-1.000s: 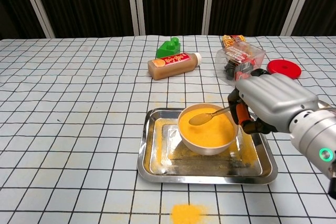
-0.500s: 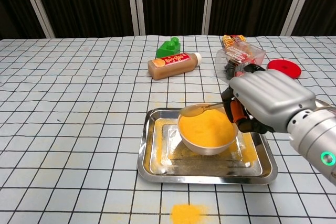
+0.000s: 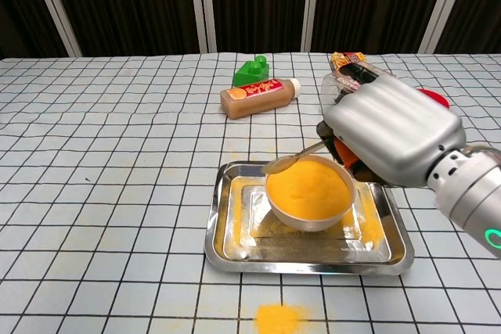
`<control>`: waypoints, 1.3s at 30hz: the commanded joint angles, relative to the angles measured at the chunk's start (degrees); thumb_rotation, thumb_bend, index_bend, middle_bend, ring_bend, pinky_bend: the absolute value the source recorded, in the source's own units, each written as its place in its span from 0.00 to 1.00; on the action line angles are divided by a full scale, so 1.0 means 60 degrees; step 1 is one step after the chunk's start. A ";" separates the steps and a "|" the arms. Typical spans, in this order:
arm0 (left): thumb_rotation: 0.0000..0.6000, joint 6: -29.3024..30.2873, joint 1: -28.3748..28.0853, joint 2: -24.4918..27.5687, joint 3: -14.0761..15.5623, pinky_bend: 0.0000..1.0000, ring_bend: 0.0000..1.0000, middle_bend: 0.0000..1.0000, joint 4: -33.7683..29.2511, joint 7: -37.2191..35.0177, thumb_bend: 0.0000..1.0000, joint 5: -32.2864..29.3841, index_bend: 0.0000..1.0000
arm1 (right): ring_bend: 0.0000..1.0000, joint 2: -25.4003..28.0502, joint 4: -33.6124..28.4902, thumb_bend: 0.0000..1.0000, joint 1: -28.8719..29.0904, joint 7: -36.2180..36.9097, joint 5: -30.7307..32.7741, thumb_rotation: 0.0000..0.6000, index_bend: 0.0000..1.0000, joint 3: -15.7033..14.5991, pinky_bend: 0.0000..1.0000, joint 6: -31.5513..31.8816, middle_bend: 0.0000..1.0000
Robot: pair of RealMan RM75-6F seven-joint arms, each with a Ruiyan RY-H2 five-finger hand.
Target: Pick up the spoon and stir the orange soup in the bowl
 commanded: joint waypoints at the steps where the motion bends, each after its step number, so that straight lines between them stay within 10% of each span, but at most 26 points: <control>1: 1.00 0.0010 -0.0001 -0.0006 -0.0007 0.00 0.00 0.00 0.0004 -0.0006 0.00 0.0003 0.00 | 0.56 0.0290 0.0271 1.00 0.0201 -0.0344 -0.0427 1.00 0.97 -0.0104 0.00 -0.0192 0.82; 39: 1.00 0.0181 -0.0031 0.0031 -0.0089 0.00 0.00 0.00 -0.0051 -0.0061 0.00 0.0132 0.00 | 0.56 0.1405 -0.0042 1.00 -0.0039 -0.2645 -0.0767 1.00 0.98 -0.0615 0.00 -0.1488 0.82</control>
